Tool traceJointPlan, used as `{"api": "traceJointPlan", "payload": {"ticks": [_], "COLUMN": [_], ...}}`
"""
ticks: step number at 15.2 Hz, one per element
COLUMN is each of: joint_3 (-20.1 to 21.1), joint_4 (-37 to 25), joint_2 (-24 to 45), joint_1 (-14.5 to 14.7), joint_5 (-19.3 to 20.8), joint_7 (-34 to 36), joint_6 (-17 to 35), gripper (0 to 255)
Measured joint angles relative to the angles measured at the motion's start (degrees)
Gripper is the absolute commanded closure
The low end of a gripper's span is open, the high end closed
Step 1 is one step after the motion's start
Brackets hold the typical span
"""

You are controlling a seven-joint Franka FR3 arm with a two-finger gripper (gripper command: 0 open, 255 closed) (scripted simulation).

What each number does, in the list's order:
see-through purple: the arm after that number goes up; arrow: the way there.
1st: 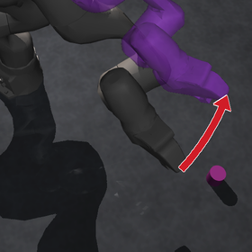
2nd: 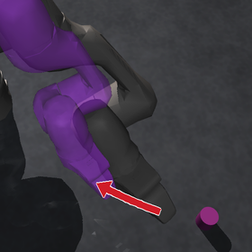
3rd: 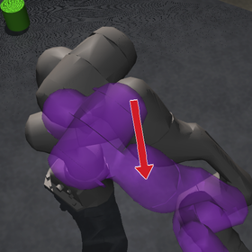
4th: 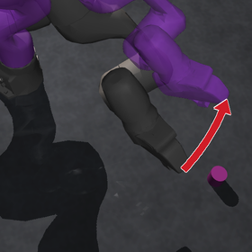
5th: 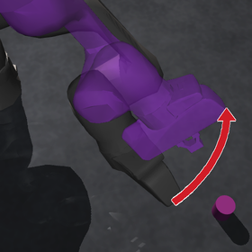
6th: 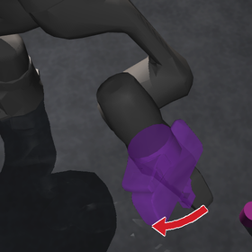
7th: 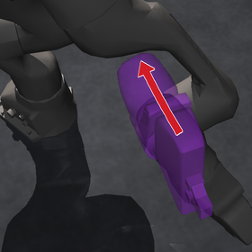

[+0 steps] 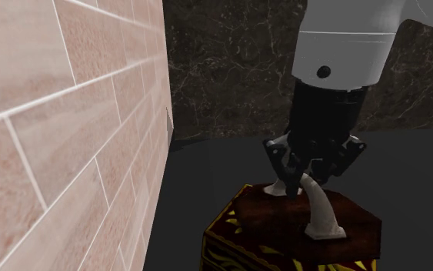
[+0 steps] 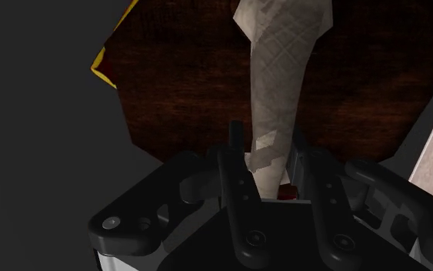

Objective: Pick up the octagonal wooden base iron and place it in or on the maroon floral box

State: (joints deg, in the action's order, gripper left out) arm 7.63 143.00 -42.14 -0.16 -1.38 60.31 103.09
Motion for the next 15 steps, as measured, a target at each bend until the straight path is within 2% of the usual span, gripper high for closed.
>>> {"api": "traceJointPlan", "payload": {"ticks": [8, 14, 15], "joint_3": [0.4, 0.6, 0.6], "joint_4": [5.2, 5.6, 5.6], "joint_2": [0.4, 0.1, 0.1], "joint_1": [0.2, 0.3, 0.2], "joint_5": [-0.3, -0.4, -0.4], "joint_7": [0.3, 0.4, 0.4], "joint_6": [5.7, 6.0, 6.1], "gripper": [255, 255, 0]}}
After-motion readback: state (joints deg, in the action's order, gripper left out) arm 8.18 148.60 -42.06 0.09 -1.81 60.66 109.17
